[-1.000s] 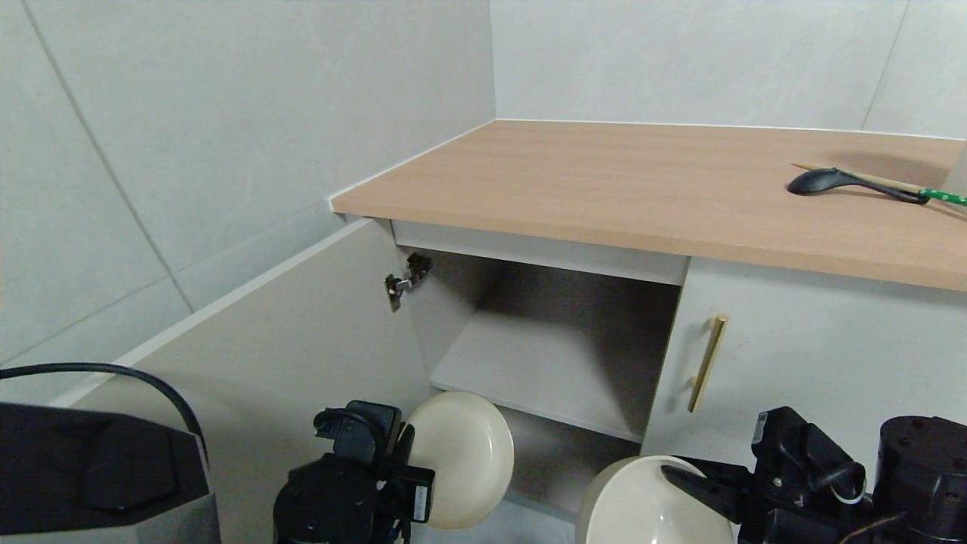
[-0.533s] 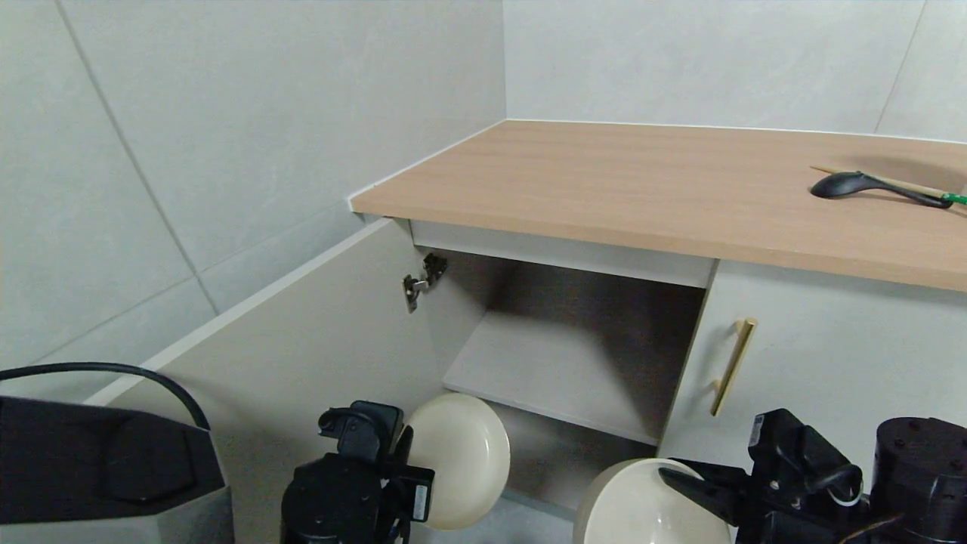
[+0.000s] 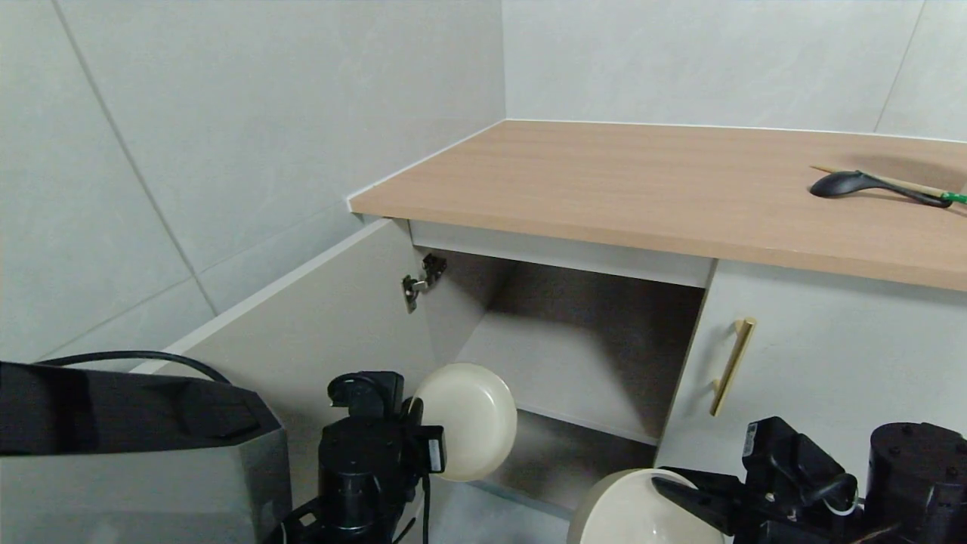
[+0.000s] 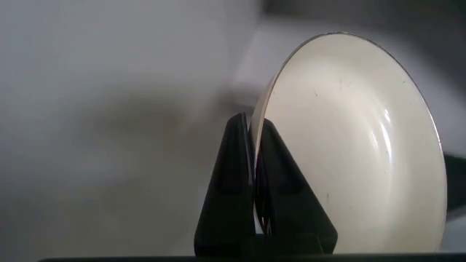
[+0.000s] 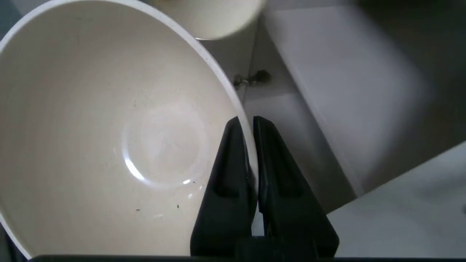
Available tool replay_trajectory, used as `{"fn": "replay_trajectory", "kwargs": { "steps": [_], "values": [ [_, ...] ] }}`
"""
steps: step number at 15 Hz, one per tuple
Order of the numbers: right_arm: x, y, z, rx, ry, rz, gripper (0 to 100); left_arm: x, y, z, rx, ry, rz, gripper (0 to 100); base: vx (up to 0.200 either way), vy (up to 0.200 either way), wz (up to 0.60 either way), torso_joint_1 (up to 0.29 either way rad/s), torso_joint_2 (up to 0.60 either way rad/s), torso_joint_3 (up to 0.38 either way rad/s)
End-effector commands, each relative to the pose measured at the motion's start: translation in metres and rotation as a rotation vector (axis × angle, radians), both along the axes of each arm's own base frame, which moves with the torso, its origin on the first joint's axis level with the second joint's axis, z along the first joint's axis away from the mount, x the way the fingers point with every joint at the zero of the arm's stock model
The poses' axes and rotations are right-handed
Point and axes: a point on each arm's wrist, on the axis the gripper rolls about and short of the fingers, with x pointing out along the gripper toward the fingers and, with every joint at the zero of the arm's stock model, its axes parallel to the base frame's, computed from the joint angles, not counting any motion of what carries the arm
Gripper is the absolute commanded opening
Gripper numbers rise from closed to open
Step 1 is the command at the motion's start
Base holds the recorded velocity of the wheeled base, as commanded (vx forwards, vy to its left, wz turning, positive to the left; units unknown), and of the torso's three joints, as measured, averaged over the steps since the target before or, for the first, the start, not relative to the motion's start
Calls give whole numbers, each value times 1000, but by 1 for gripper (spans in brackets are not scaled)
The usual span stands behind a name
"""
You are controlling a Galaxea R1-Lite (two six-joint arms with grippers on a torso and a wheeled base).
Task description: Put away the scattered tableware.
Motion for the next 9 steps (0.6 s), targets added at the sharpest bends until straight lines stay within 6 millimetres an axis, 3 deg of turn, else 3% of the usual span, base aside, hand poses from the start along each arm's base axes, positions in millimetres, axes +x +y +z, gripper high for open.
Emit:
{"fn": "replay_trajectory", "kwargs": {
  "steps": [1,4,9],
  "values": [
    [1,2,-3,-7,12,6,0,13,-7,-7,-45,1,-30,0,0,0,0,0,0,0],
    [0,2,-3,-8,11,6,0,25,-12,-13,-77,13,-113,0,0,0,0,0,0,0],
    [1,3,-6,-16,24,8,0,58,-7,-22,-107,-14,-88,0,0,0,0,0,0,0]
  ]
}}
